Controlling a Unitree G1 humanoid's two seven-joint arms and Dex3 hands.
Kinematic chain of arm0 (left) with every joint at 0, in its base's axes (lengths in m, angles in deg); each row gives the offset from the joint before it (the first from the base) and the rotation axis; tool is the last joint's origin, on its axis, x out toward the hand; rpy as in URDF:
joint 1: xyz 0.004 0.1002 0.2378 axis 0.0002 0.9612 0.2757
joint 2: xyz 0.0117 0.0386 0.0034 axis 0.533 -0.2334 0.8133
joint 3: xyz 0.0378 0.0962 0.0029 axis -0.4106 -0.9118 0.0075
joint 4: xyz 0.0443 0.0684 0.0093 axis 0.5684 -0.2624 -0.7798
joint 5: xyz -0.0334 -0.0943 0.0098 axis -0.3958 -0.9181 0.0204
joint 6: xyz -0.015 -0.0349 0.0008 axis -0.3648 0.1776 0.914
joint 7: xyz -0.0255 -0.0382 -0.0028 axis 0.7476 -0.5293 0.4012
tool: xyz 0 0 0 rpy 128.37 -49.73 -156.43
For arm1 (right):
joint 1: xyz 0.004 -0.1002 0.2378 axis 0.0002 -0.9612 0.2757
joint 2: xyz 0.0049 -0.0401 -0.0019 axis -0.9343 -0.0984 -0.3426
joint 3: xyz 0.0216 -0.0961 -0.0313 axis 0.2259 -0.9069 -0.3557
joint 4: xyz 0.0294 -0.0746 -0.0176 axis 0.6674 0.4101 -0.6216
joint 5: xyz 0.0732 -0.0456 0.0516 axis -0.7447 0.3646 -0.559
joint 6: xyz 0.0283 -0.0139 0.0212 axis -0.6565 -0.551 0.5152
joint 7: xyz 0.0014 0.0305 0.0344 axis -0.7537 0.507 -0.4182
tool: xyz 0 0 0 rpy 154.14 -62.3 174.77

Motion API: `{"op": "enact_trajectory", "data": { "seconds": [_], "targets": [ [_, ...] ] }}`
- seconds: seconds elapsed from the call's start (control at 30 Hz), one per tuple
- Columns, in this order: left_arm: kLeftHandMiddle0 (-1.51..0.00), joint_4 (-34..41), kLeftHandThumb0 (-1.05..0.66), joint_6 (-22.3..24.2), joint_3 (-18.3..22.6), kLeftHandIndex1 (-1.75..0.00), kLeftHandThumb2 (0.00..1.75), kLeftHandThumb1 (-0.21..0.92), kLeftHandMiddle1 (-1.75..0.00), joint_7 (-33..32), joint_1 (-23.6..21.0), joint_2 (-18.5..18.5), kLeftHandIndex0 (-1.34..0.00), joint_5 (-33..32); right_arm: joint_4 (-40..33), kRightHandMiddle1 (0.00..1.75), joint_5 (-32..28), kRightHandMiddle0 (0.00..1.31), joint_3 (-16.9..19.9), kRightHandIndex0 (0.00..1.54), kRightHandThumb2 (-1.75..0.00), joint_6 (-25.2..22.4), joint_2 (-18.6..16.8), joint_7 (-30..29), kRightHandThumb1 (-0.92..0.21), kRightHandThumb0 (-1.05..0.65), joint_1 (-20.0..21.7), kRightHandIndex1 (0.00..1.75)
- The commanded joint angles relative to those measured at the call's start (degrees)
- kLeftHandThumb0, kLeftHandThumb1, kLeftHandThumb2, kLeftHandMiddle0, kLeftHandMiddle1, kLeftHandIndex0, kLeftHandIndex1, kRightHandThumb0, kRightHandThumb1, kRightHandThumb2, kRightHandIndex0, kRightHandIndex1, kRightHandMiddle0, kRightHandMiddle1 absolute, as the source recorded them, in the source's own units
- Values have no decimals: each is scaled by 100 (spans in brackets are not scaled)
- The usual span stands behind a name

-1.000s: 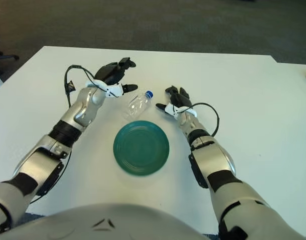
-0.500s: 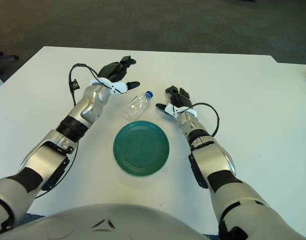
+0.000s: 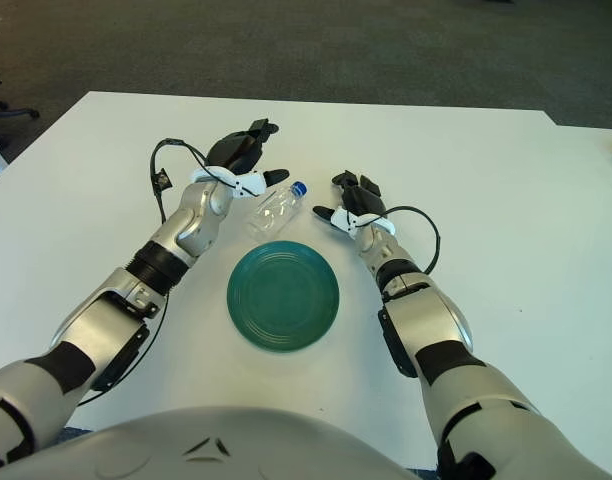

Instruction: Put the bottle into the plate.

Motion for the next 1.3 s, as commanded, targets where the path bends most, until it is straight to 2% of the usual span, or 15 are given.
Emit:
{"op": "enact_trajectory", "data": {
  "seconds": [0.0,0.13,0.33,0.43,0.57,0.63,0.73,0.83,1.1,1.27],
  "targets": [
    [-40,-156,-104,181,-79,-60,58,92,-9,-293,40,-125,0,122,273,93,55,5,-107,35,-29,-206,-150,330,-92,-71,-379,72],
    [-43,-169,-105,378,-149,-67,56,92,-11,-504,110,-262,0,182,275,93,73,1,-144,33,-32,-262,-175,331,-92,-74,-360,71],
    [-42,-64,-105,680,-215,-72,56,92,-14,-597,185,-341,0,293,270,80,54,0,-155,36,-40,-266,-215,351,-92,-79,-330,48],
    [-40,83,-105,919,-246,-71,60,92,-14,-643,285,-394,0,383,262,70,36,0,-148,38,-45,-234,-215,359,-92,-82,-322,29],
    [-40,293,-105,1199,-291,-75,62,92,-16,-674,443,-453,0,472,259,66,37,0,-164,38,-48,-241,-222,379,-92,-83,-303,20],
    [-31,371,-105,1372,-309,-82,65,92,-37,-710,535,-515,0,517,262,63,52,0,-185,38,-50,-271,-234,409,-92,-83,-270,14],
    [-22,475,-105,1553,-341,-87,68,92,-58,-746,647,-566,0,565,276,61,98,0,-236,38,-51,-331,-263,446,-92,-83,-220,10],
    [-19,569,-105,1692,-390,-91,72,92,-68,-787,757,-596,0,610,276,60,145,0,-306,38,-52,-330,-256,446,-92,-82,-218,8],
    [-16,804,-105,1987,-504,-93,76,92,-74,-790,947,-625,0,745,274,58,121,0,-382,38,-51,-355,-295,437,-92,-84,-196,5],
    [-16,938,-105,2215,-526,-97,75,92,-78,-856,1128,-704,0,775,274,60,20,0,-295,39,-47,-363,-303,476,-92,-85,-185,5]
  ]
}}
